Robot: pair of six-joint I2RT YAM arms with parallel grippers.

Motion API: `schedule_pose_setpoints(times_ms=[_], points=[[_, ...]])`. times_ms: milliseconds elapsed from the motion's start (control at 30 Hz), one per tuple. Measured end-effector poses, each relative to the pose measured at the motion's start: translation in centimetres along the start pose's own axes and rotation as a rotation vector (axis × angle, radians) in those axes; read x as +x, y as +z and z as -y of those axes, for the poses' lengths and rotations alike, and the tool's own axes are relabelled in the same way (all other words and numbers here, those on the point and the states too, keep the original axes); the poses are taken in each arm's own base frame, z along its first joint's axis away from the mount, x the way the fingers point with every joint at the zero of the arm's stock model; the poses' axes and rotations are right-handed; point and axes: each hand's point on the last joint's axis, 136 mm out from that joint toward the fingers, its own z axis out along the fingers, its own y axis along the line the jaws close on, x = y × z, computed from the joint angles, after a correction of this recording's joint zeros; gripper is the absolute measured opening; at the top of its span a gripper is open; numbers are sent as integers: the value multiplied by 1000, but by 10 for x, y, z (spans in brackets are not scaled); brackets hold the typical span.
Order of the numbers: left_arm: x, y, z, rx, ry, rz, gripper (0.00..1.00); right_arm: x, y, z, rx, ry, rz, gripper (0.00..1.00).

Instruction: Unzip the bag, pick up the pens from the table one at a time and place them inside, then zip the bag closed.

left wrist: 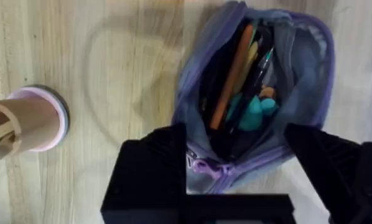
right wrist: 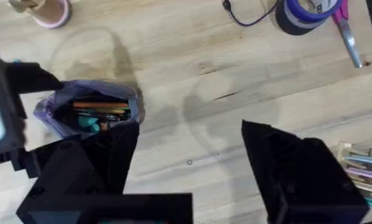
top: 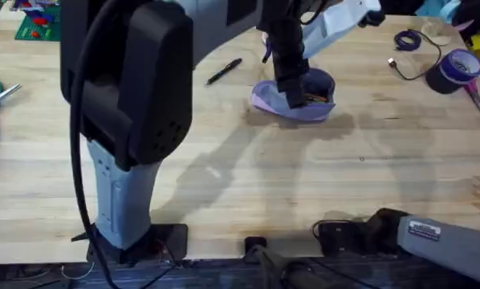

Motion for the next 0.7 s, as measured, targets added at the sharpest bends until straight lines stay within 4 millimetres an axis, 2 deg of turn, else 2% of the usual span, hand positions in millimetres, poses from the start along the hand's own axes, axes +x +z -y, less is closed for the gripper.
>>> schedule_pose_setpoints(times_ms=[167,233,367,500,567,700], points=[[-6,-18,-10,-4,-44,61,992,0,0,0,0,0,0,996],[-5,-35,-21,-34,-69,87,993,0,0,0,0,0,0,996],[4,-86,-52,-135,-131,153,993,0,0,0,0,0,-1,996],[31,-130,-84,-231,-237,183,993,1,0,0,0,0,-3,996],[51,-140,-96,-259,-315,173,993,1,0,0,0,0,-3,996],[88,-148,-111,-282,-443,136,993,1,0,0,0,0,-3,996]])
